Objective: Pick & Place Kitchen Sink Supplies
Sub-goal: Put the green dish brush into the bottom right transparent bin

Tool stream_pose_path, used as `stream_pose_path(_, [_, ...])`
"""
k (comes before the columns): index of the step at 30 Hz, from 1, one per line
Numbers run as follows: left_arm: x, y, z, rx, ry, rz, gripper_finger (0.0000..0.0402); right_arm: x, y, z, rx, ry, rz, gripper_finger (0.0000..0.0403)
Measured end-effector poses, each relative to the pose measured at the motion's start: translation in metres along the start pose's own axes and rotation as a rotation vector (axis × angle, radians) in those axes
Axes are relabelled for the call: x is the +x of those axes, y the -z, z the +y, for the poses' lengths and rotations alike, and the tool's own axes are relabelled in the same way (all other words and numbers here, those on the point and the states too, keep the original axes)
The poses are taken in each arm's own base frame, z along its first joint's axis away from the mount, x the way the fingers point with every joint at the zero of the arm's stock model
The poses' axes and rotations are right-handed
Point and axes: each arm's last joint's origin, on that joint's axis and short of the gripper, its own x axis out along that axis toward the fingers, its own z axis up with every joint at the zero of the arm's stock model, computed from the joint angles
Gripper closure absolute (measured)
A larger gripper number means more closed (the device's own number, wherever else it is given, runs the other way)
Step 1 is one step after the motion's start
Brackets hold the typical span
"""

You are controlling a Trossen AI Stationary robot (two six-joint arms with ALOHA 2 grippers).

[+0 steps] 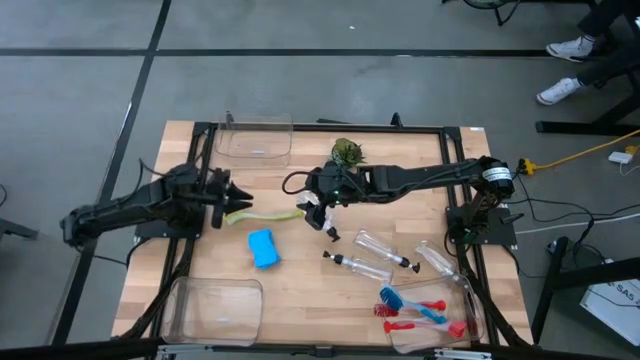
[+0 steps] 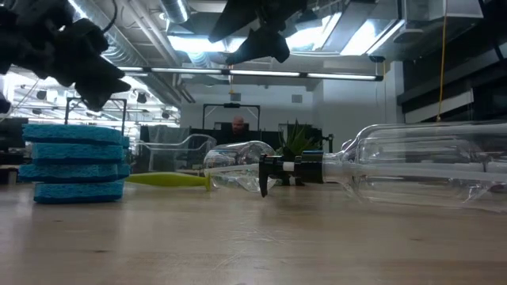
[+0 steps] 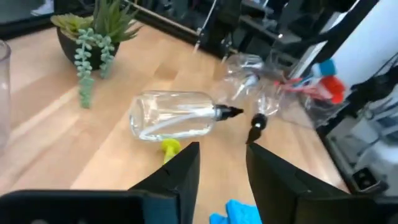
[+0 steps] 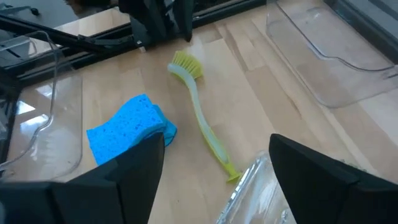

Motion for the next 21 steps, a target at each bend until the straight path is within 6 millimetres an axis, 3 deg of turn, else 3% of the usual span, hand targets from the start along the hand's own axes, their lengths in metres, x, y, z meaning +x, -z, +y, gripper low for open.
stream_pose_path(11, [0.033,-0.004,-0.016,0.148,0.001,0.334,0.0277,0.0,0.005,-0.003,-0.051,0.018,0.053,0.0116])
stream_pose_path(21, [0.05,-0.008,-0.017,0.265,-0.254,0.531,0.0277,-0.027,0.016,-0.013,-0.125,0.072,0.236,0.0116])
